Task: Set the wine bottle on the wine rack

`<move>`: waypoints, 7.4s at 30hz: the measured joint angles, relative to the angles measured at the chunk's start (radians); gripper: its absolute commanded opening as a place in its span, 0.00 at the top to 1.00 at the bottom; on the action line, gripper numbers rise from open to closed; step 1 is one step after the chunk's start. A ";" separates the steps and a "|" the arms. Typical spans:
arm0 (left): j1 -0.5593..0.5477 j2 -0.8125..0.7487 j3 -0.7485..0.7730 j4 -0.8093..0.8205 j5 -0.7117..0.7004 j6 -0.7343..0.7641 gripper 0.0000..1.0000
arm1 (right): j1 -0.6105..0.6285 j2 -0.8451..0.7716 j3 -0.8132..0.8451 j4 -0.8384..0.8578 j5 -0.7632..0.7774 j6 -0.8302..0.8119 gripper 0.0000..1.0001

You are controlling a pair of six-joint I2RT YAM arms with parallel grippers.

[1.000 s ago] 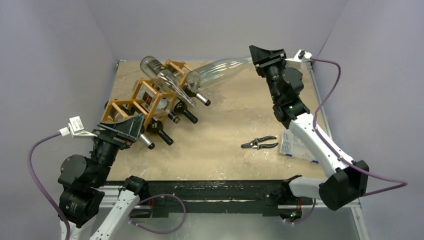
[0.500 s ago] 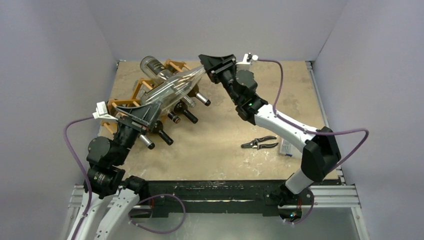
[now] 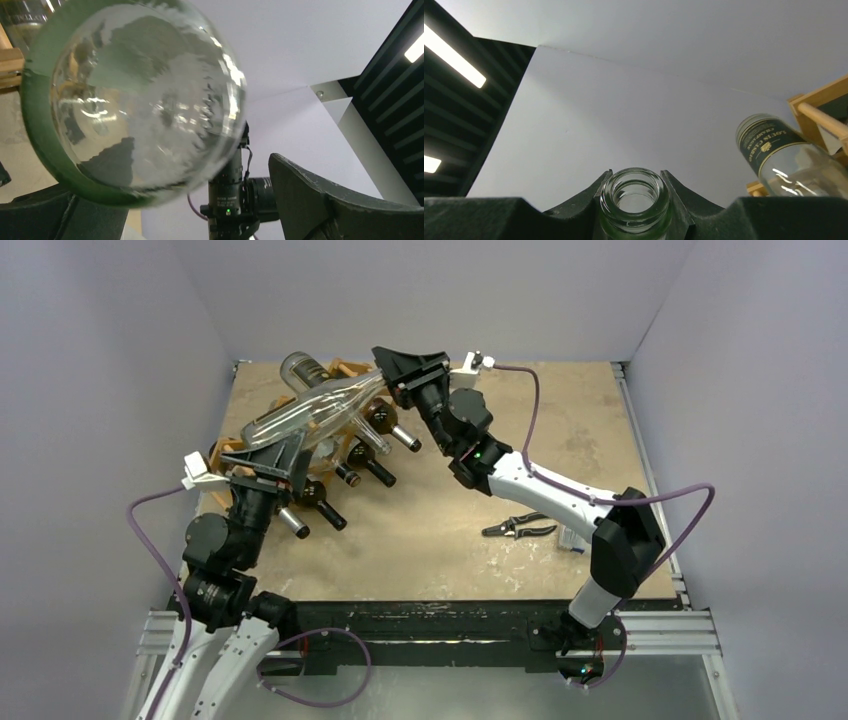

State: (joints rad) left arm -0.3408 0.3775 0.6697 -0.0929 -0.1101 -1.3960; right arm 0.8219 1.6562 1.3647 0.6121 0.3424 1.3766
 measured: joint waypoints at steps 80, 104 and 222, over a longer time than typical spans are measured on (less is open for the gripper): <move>-0.006 -0.062 0.139 -0.584 0.000 0.002 1.00 | 0.277 -0.198 -0.011 -0.898 -0.617 -1.216 0.14; -0.002 0.004 0.302 -0.774 0.024 0.074 0.15 | 0.342 -0.158 -0.098 -0.632 -0.626 -1.144 1.00; -0.003 -0.249 0.618 -0.742 -0.532 0.893 0.00 | 0.170 -0.482 0.204 -1.035 0.063 -1.080 0.01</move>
State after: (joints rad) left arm -0.3435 0.1287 1.2873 -0.8352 -0.6418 -0.5026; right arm 0.9916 1.1744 1.5684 -0.4232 0.4057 0.2962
